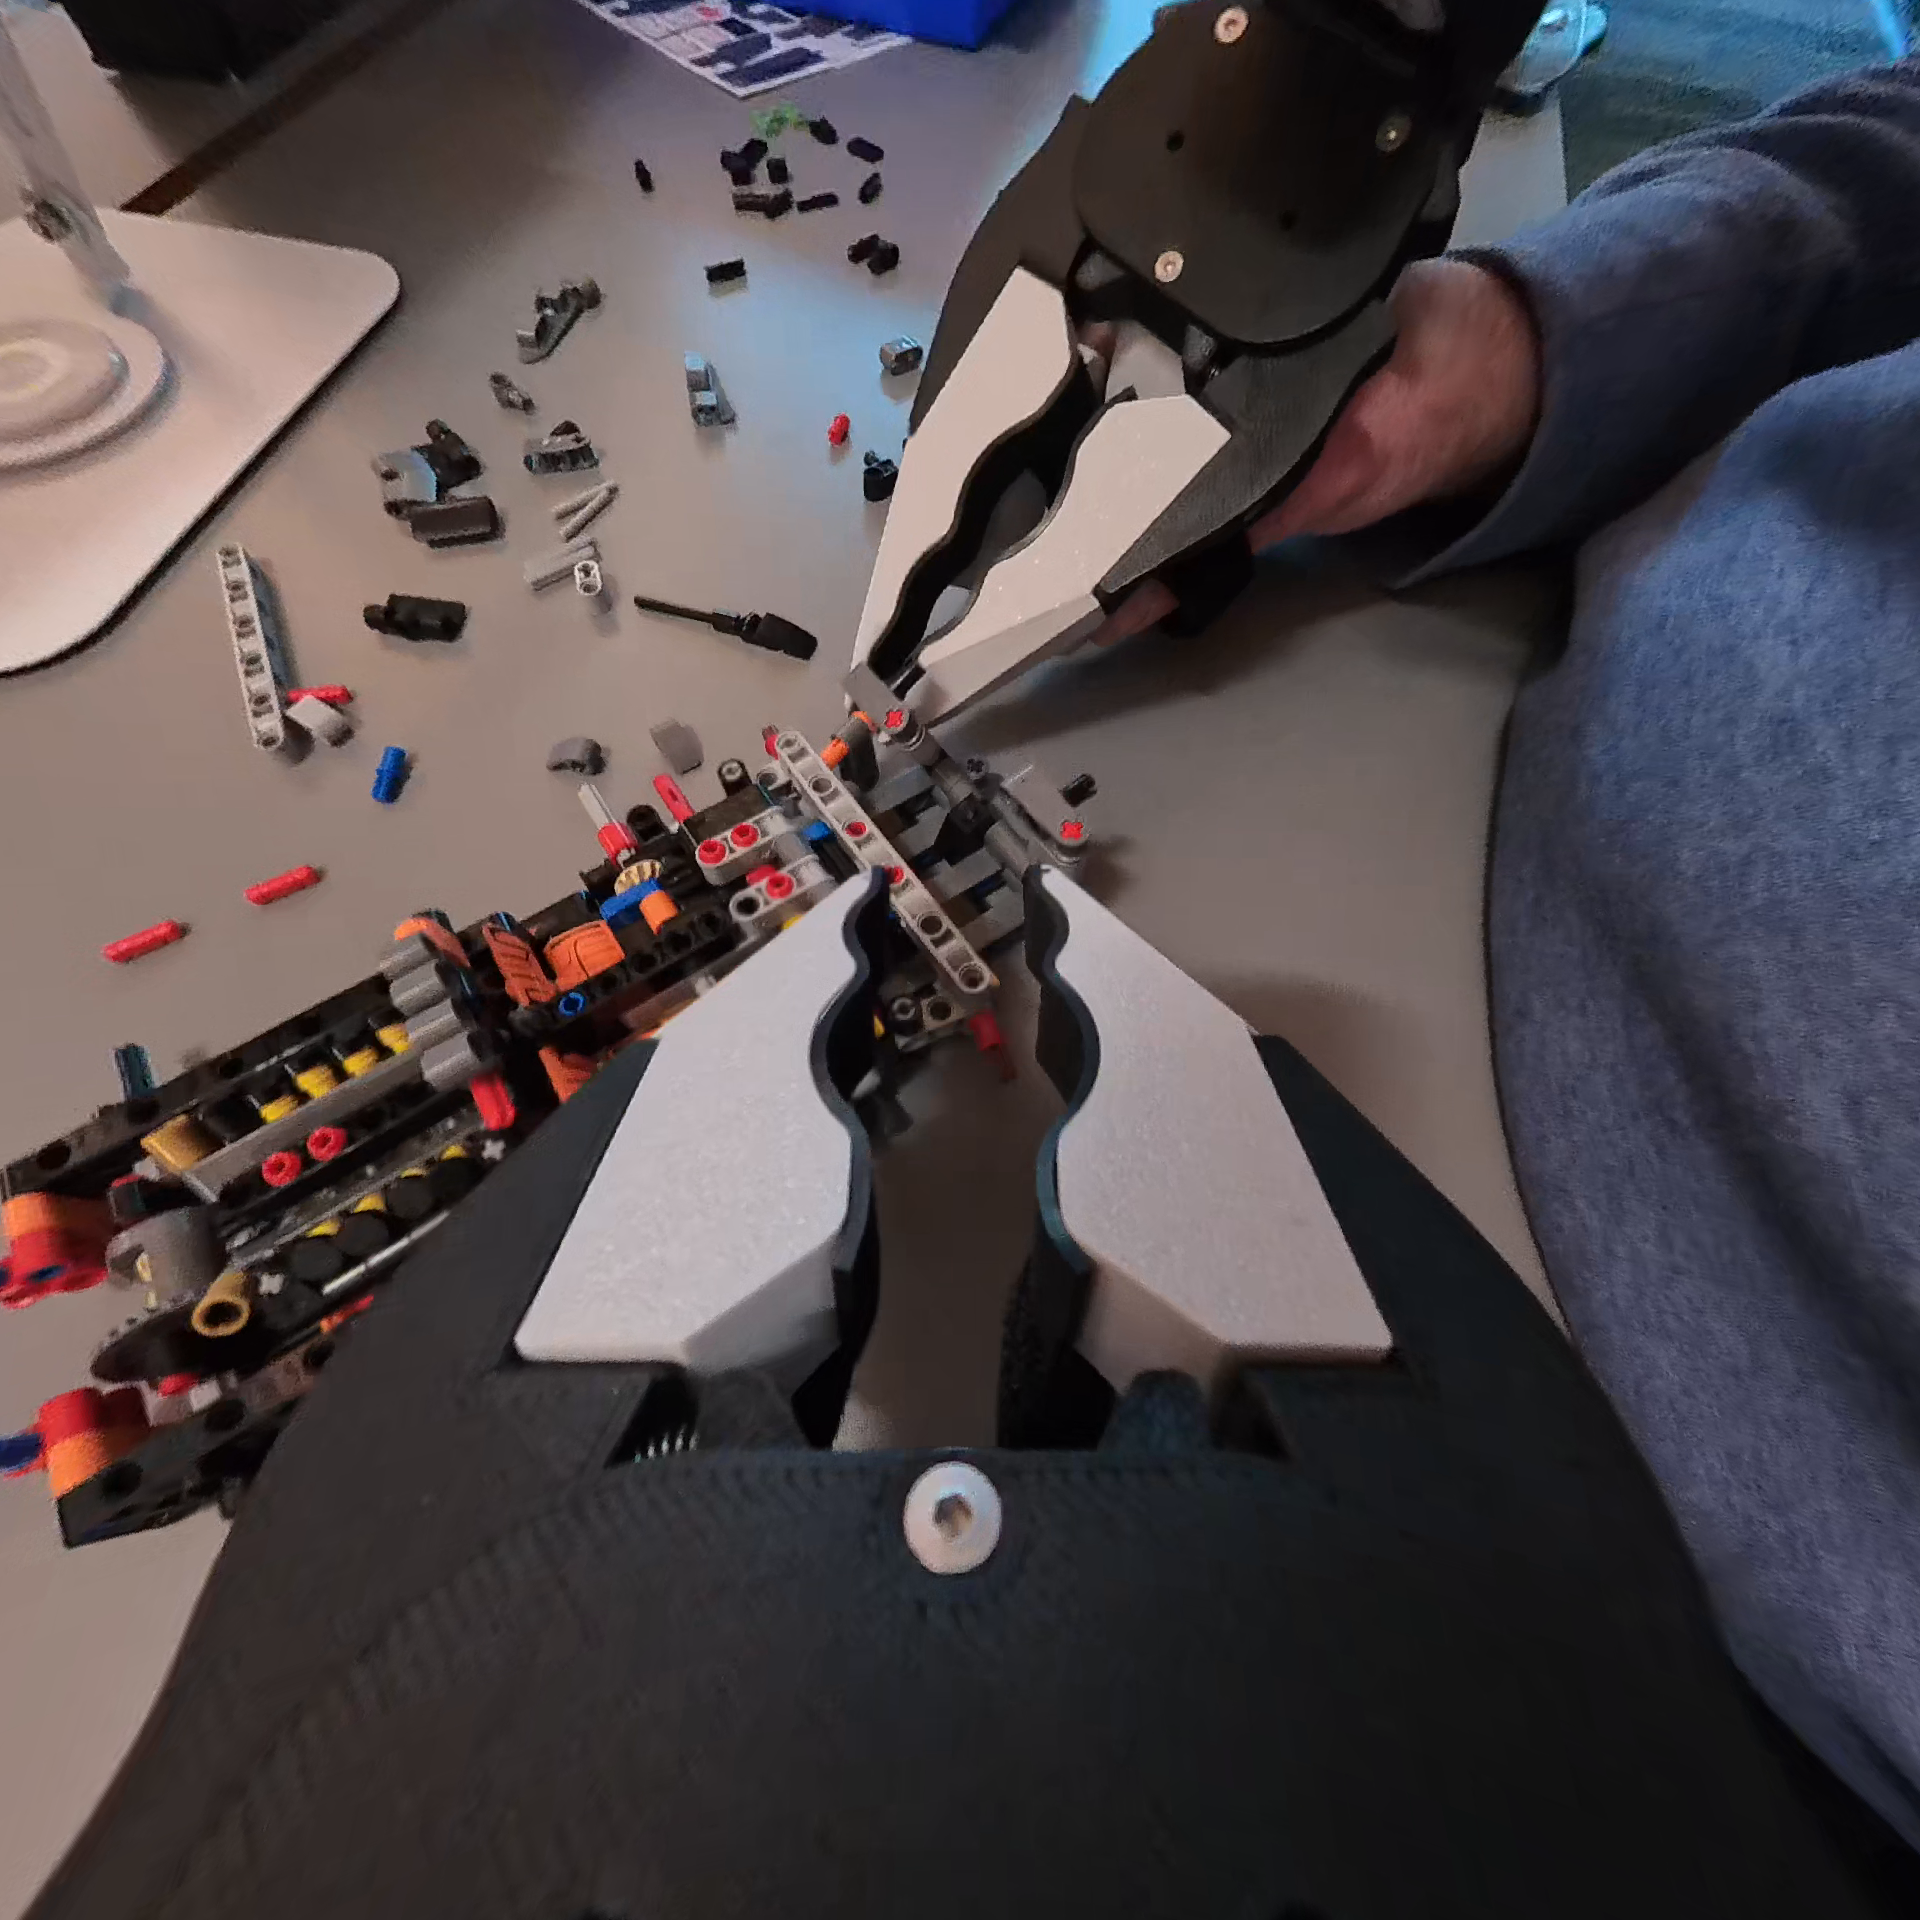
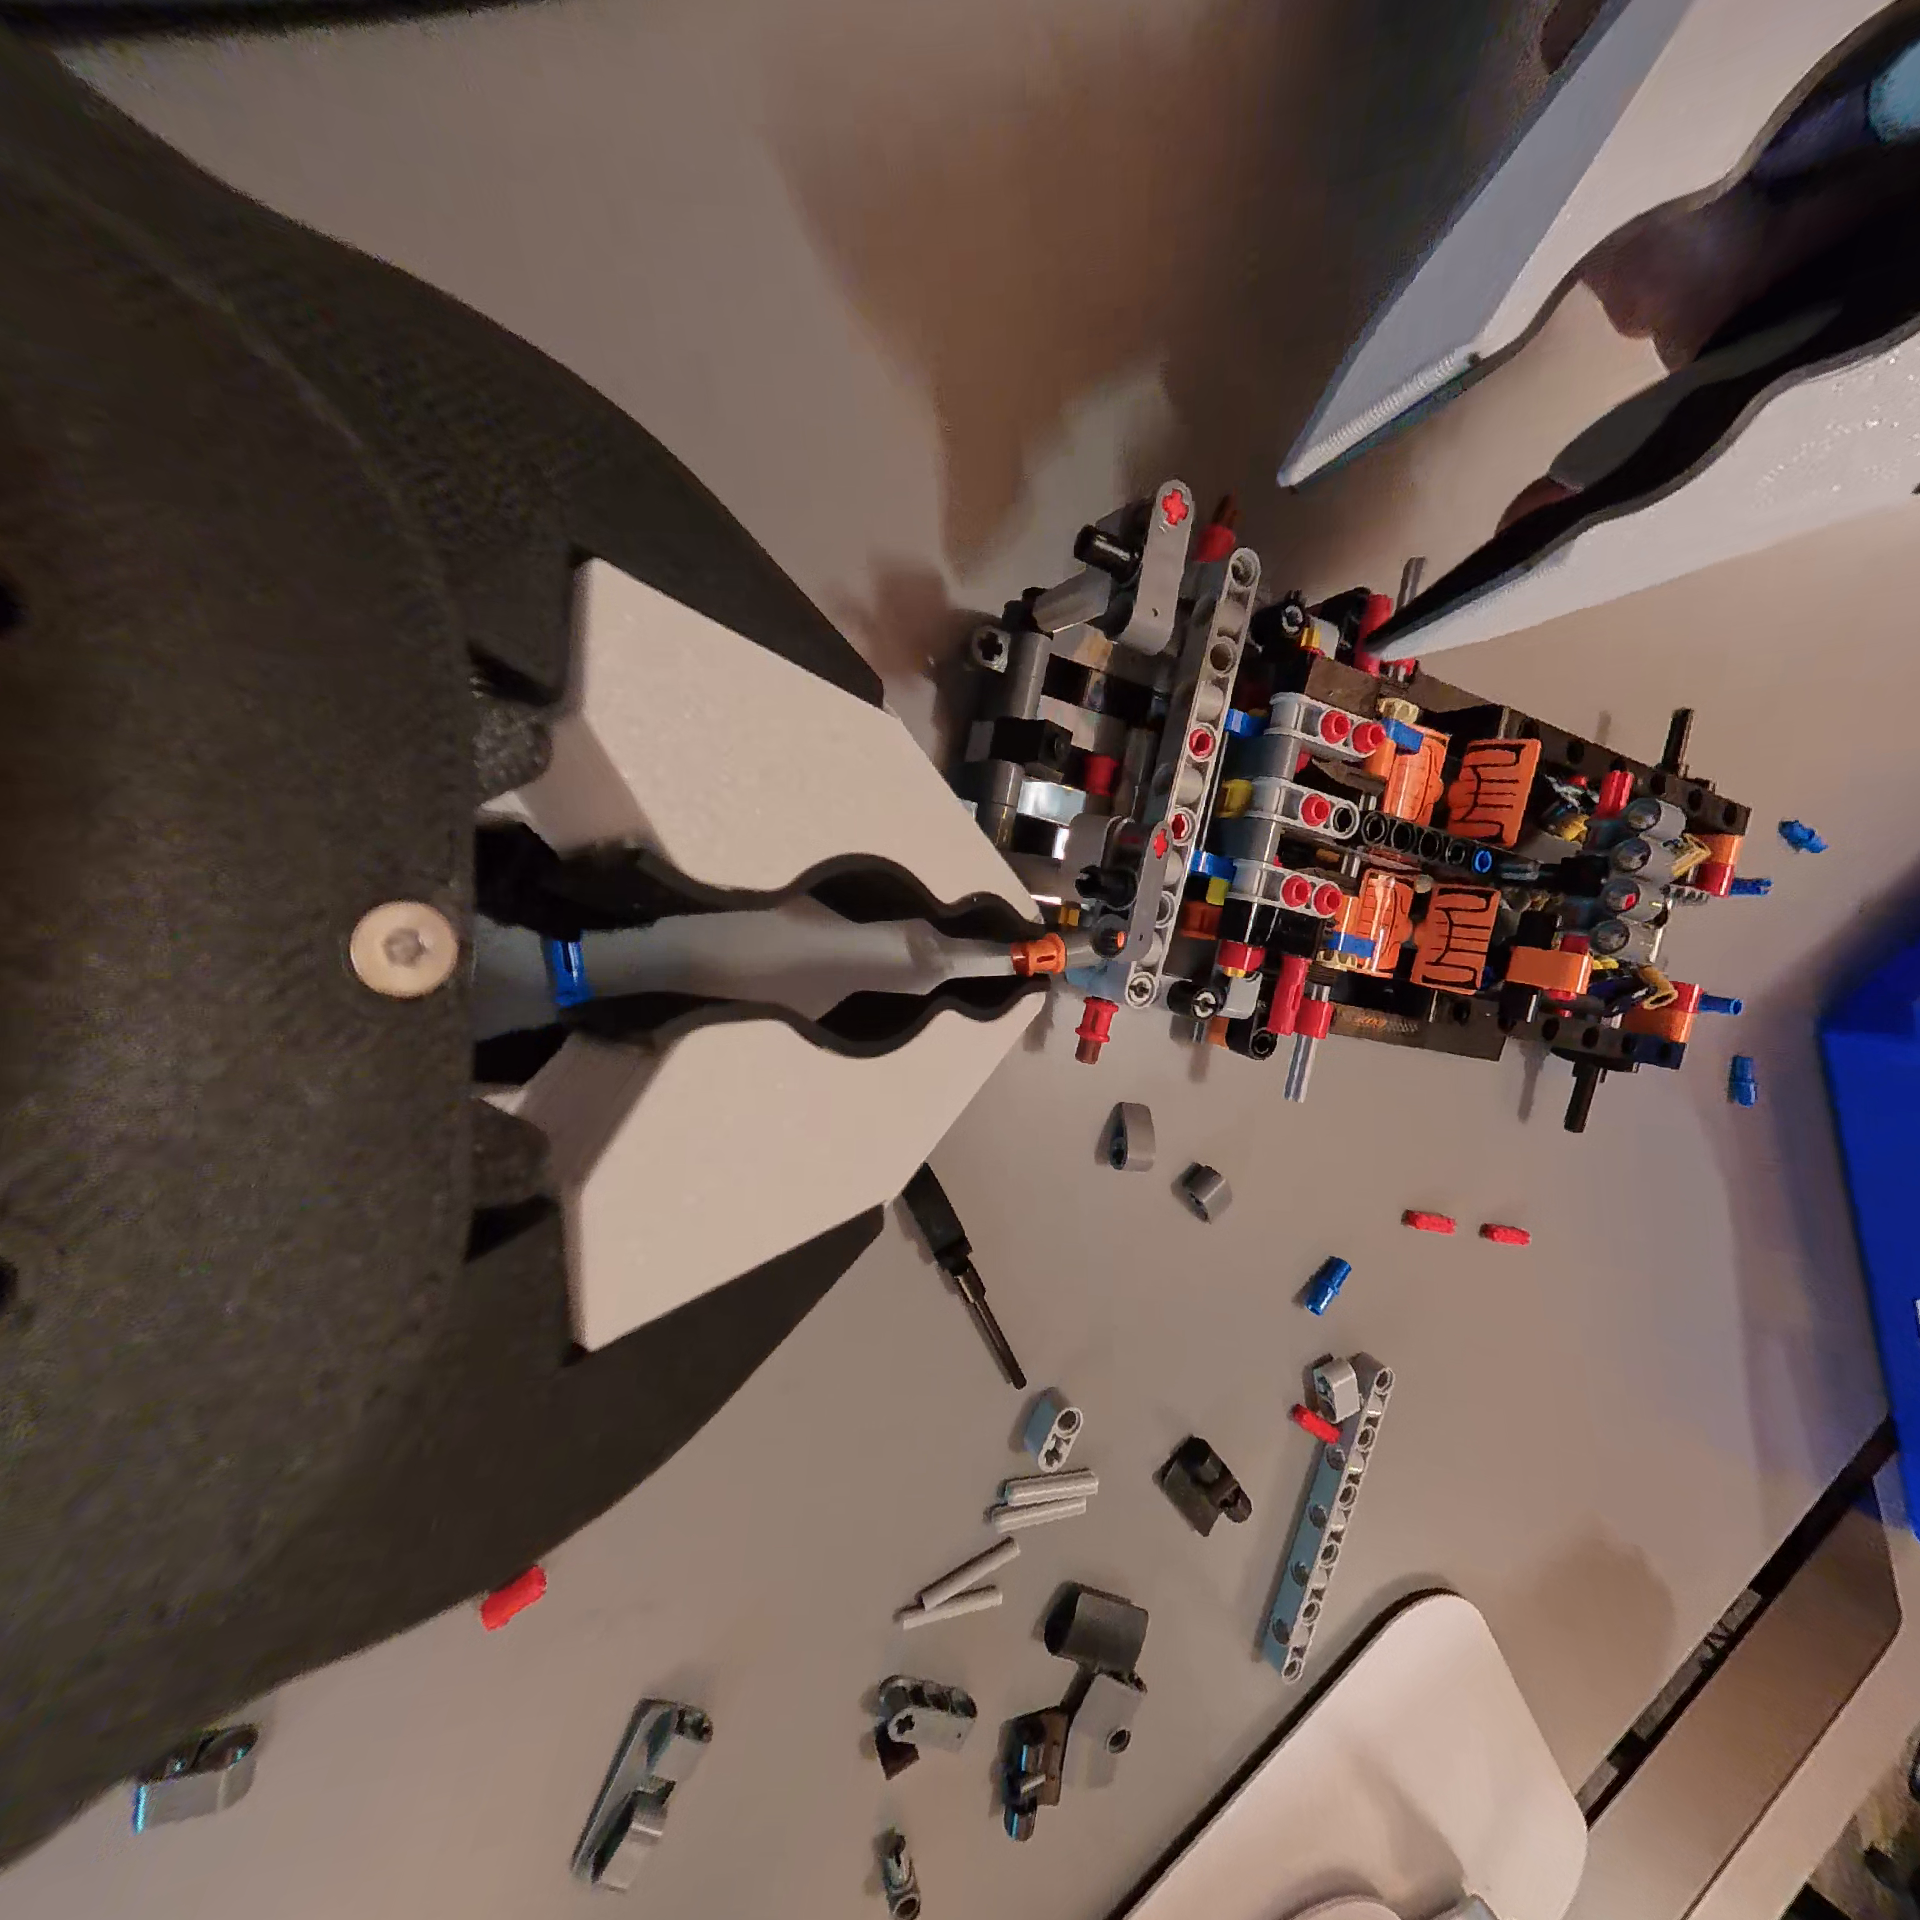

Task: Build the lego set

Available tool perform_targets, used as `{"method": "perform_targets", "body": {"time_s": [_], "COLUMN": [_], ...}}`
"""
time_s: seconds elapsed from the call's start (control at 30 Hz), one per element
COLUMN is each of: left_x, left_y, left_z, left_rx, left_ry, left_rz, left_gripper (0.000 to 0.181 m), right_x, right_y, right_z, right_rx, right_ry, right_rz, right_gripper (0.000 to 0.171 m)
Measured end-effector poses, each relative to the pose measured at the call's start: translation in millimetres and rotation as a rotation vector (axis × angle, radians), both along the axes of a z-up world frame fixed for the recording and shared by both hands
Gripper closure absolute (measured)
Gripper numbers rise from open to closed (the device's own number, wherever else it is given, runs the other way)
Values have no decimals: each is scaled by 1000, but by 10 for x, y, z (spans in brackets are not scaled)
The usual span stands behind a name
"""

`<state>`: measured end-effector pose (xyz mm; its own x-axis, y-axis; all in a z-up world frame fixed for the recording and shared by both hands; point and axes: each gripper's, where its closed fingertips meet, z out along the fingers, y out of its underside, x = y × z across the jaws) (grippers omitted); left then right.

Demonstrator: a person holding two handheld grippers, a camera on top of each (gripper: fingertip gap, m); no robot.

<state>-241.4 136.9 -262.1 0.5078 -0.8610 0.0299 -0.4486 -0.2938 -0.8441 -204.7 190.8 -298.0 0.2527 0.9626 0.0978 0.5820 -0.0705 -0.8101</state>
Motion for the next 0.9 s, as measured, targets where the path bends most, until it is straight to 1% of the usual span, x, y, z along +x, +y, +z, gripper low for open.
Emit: {"method": "perform_targets", "body": {"time_s": [0.13,0.33,0.4,0.5,0.57,0.7,0.8,0.9], "left_x": [55,195,291,380,420,421,433,448], "left_y": [50,110,142,194,215,258,299,360], "left_z": [-57,39,28,-124,-134,-79,-21,-66], "left_rx": [56,20,-3,-27,-19,35,56,55], "left_ry": [85,12,18,101,118,150,162,213], "left_rz": [-15,-19,-22,-26,-29,-17,0,24], "left_gripper": [158,155,152,144,140,148,147,147], "right_x": [-1,36,59,71,63,71,62,27], "right_y": [-38,-10,9,1,-8,76,101,126], "right_z": [17,92,103,111,106,104,138,135], "right_rx": [-17,-88,-98,-113,-111,-95,-112,-114], "right_ry": [13,74,82,91,86,51,60,51], "right_rz": [39,37,31,38,52,63,84,108], "right_gripper": [167,167,167,167,167,167,167,167]}}
